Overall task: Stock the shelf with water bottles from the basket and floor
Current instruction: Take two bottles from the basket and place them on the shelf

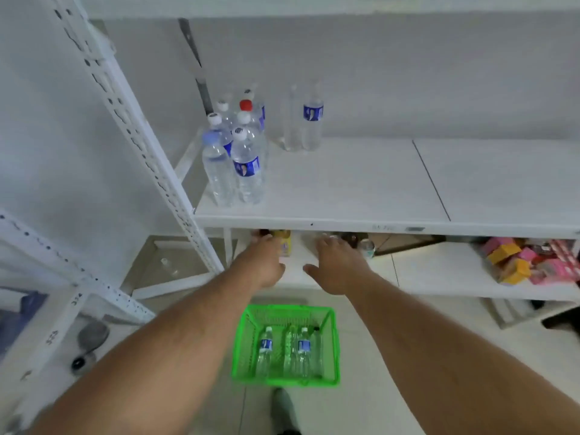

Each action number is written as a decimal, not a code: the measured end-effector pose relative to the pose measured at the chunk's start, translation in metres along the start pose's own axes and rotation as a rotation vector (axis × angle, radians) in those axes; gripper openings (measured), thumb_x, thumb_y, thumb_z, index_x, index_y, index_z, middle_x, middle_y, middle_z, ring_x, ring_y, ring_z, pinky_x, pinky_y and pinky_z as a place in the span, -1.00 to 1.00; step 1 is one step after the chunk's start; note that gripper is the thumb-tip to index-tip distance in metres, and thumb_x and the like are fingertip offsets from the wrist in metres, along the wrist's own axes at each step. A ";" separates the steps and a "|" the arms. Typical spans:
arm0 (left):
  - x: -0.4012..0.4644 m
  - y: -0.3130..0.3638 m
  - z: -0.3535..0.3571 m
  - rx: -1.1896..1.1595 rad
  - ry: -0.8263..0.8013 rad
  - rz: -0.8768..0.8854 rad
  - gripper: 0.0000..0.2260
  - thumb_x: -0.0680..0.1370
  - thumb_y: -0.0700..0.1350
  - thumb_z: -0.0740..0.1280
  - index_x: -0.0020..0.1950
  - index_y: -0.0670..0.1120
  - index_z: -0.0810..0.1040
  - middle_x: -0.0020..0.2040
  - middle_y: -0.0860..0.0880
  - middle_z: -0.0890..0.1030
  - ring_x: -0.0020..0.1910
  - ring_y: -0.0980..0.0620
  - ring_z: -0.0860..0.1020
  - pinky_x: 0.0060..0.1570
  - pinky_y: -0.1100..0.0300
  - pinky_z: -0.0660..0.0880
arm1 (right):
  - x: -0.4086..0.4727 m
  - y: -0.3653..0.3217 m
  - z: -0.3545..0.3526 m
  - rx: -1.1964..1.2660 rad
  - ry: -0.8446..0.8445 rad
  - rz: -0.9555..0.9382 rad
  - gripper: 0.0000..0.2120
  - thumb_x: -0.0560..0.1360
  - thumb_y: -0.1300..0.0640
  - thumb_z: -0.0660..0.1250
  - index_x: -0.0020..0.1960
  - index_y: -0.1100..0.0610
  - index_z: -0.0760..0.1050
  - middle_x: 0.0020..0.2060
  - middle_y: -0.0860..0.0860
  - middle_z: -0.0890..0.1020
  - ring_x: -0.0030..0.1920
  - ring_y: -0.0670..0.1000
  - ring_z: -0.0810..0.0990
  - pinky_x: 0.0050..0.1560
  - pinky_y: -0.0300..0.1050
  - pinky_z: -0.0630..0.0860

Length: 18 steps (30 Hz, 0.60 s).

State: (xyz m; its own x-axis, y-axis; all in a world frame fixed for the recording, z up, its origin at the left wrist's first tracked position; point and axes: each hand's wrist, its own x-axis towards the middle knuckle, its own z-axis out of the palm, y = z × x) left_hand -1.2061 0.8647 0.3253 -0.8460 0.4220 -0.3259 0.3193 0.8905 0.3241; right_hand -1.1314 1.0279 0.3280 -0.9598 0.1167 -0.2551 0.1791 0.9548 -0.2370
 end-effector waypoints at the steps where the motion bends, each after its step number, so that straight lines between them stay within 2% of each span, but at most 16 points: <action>1: -0.009 -0.004 0.012 0.006 -0.033 -0.031 -0.44 0.51 -0.02 0.34 0.49 0.00 0.29 0.47 -0.05 0.35 0.37 -0.12 0.41 0.31 0.05 0.41 | -0.009 0.003 0.013 0.005 -0.021 -0.006 -0.33 0.59 -0.20 0.20 0.56 0.15 0.18 0.54 0.10 0.26 0.53 0.16 0.22 0.47 0.08 0.24; 3: -0.024 -0.015 0.036 0.014 -0.098 -0.087 -0.36 0.51 -0.04 0.35 0.55 0.02 0.20 0.54 -0.03 0.26 0.42 -0.10 0.37 0.38 0.03 0.36 | -0.023 0.007 0.040 0.037 -0.079 0.000 -0.34 0.60 -0.19 0.20 0.55 0.16 0.18 0.53 0.11 0.27 0.52 0.17 0.23 0.47 0.08 0.25; 5: -0.036 -0.028 0.056 0.023 -0.139 -0.113 -0.34 0.51 -0.03 0.37 0.56 0.01 0.19 0.56 -0.02 0.23 0.45 -0.09 0.35 0.41 0.02 0.33 | -0.034 0.007 0.065 0.073 -0.146 0.026 -0.31 0.59 -0.20 0.21 0.57 0.14 0.13 0.56 0.10 0.22 0.53 0.16 0.21 0.49 0.09 0.26; 8: -0.050 -0.046 0.079 0.007 -0.183 -0.159 -0.34 0.50 0.01 0.38 0.55 0.00 0.20 0.54 -0.03 0.26 0.44 -0.10 0.36 0.40 0.02 0.36 | -0.042 0.006 0.092 0.110 -0.230 0.045 -0.27 0.60 -0.21 0.20 0.61 0.12 0.06 0.60 0.09 0.14 0.56 0.15 0.15 0.52 0.09 0.21; 12: -0.051 -0.078 0.104 -0.038 -0.242 -0.194 -0.36 0.45 0.08 0.39 0.49 0.07 0.28 0.46 -0.03 0.41 0.35 -0.10 0.47 0.32 0.02 0.43 | -0.043 0.002 0.121 0.140 -0.289 0.093 -0.28 0.60 -0.20 0.20 0.60 0.13 0.08 0.58 0.09 0.19 0.54 0.17 0.21 0.50 0.05 0.24; 18: -0.027 -0.138 0.146 -0.099 -0.354 -0.249 -0.32 0.53 0.05 0.35 0.58 0.00 0.14 0.55 -0.06 0.24 0.47 -0.09 0.32 0.42 0.08 0.30 | -0.019 -0.015 0.175 0.152 -0.379 0.204 -0.31 0.59 -0.19 0.20 0.59 0.11 0.11 0.54 0.08 0.27 0.49 0.17 0.29 0.45 0.04 0.30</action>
State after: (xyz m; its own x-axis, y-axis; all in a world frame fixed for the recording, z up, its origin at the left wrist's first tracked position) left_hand -1.1648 0.7556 0.1597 -0.6880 0.2444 -0.6833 0.0671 0.9590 0.2754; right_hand -1.0780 0.9639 0.1726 -0.7599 0.1633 -0.6292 0.4133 0.8685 -0.2737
